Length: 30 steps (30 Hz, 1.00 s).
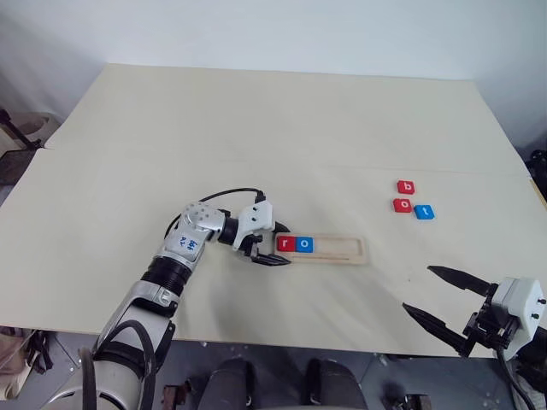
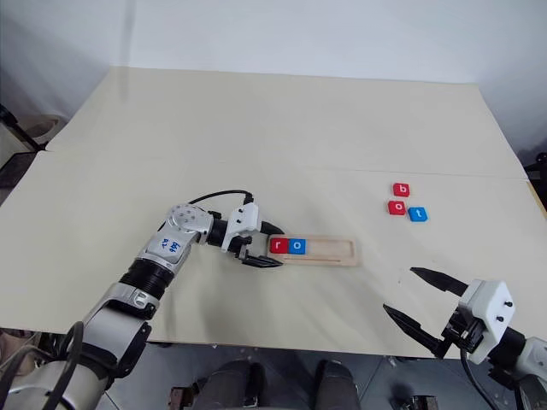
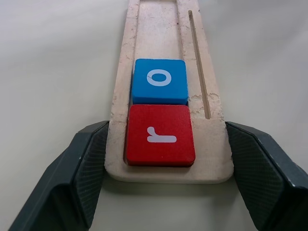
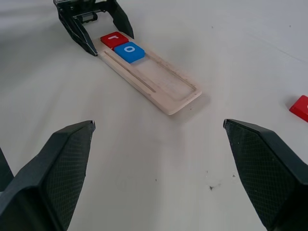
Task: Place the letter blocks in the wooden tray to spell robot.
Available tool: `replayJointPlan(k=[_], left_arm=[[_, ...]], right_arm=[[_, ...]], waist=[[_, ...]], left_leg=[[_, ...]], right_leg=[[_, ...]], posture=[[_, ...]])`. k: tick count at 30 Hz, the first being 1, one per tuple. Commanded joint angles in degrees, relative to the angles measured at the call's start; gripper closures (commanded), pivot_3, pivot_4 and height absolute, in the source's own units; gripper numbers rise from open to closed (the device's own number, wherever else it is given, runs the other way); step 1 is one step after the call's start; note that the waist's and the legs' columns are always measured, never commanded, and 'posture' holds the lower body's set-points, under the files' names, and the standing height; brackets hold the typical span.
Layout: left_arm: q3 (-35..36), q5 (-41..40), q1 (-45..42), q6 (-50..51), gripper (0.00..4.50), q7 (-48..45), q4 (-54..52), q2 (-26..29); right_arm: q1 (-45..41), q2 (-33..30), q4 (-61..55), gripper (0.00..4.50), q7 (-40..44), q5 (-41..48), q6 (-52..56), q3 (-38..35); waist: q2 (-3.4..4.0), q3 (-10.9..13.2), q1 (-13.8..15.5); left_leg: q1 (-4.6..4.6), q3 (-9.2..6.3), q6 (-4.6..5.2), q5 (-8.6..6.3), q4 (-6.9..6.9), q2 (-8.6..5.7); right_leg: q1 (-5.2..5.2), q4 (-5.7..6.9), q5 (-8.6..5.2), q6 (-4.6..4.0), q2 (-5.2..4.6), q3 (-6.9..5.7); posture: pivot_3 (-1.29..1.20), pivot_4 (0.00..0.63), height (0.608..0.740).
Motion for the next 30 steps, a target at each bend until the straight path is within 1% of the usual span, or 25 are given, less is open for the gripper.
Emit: replayJointPlan(k=[1,3,4,5,8,12,17,19,22,26,30], left_arm=[[-0.1,1.0,0.1,1.6,1.1,0.8,-0.1,0.5],[0.0,0.8,0.3,2.4,0.39,0.5,-0.5,0.9],[0.3,0.8,0.4,2.6,0.15,1.0,-0.8,1.0],[0.4,0.4,0.7,3.0,0.05,0.2,-1.5,1.4],[2.1,-1.1,1.5,2.9,0.05,0.8,-3.2,2.1],[6.5,-4.9,3.7,2.5,0.05,1.3,-6.2,3.6],[15.6,-13.4,9.4,2.0,0.05,-1.7,-10.3,8.4],[17.8,-14.3,11.9,1.5,0.05,-1.5,-11.3,10.7],[20.0,-16.0,16.0,-0.2,0.05,-2.6,-12.8,12.7],[24.3,-21.8,21.7,-1.1,0.05,-3.8,-17.3,12.4],[24.7,-24.1,25.5,-0.2,0.05,-3.6,-22.9,12.3]], right_arm=[[0.1,0.5,-1.2,0.0,0.0,1.3,-1.3,-1.4],[-0.2,0.3,-1.0,0.0,-0.1,1.4,-1.1,-1.1],[-0.3,0.3,-1.0,0.0,-0.1,1.4,-1.0,-1.1],[-0.4,0.3,-1.0,0.0,-0.2,1.4,-0.9,-1.0],[-0.8,0.6,-1.0,0.0,-0.9,1.5,-0.6,-1.1],[-0.6,2.0,-1.0,0.0,-2.9,1.3,-1.1,-1.7],[-0.2,5.7,-0.3,0.0,-7.6,0.1,-2.4,-3.1],[-0.3,7.4,0.4,0.0,-9.6,1.0,-2.3,-3.5],[-1.1,9.7,2.7,0.0,-11.4,0.1,-4.7,-4.0],[-2.5,11.8,7.2,0.0,-12.5,-2.6,-9.7,-3.7],[-4.4,12.4,10.0,0.0,-13.5,-3.7,-12.2,-2.5]], waist=[[0.0,0.0,0.0],[0.0,0.0,0.0],[0.0,0.0,0.0],[0.0,0.0,-0.1],[0.0,0.0,-0.1],[0.01,0.0,-0.3],[0.04,0.0,-0.3],[0.04,0.0,-0.3],[0.05,0.0,-0.2],[0.07,0.0,-0.2],[0.09,0.0,-0.3]], left_leg=[[0.0,0.0,0.0,0.0,0.0,0.0],[0.01,0.0,0.0,0.0,0.01,0.0],[0.01,0.0,0.0,0.0,0.01,0.01],[0.01,0.0,0.0,0.0,0.01,0.01],[0.01,0.0,0.0,-0.01,0.02,0.02],[0.01,-0.02,-0.01,-0.01,0.01,0.04],[0.0,-0.37,-0.03,-0.02,0.01,0.06],[0.01,-0.43,-0.04,-0.02,0.02,0.06],[0.02,-0.44,-0.04,-0.03,0.01,0.04],[0.01,-0.45,-0.03,-0.07,0.02,0.05],[0.02,-0.47,-0.04,-0.07,0.01,0.06]], right_leg=[[0.0,0.0,0.0,0.0,0.0,0.0],[0.0,0.03,0.0,0.0,0.0,0.0],[0.0,0.03,0.0,0.0,0.0,0.01],[0.0,0.03,0.0,0.0,0.0,0.0],[-0.01,0.04,0.0,0.0,0.0,0.01],[-0.05,0.08,-0.01,-0.01,0.0,0.02],[-0.08,0.08,-0.01,-0.02,0.0,0.05],[-0.08,0.1,-0.01,-0.02,0.0,0.05],[-0.06,0.1,-0.01,-0.01,0.0,0.05],[-0.05,0.08,-0.01,-0.01,0.0,0.07],[-0.05,0.11,-0.01,-0.02,0.0,0.07]], posture=[[0.0,0.15,0.74],[0.0,0.15,0.74],[0.0,0.15,0.74],[0.0,0.15,0.74],[0.0,0.15,0.74],[0.0,0.15,0.74],[0.0,0.15,0.74],[0.0,0.15,0.74],[0.0,0.15,0.74],[0.0,0.15,0.74],[0.0,0.15,0.74]])
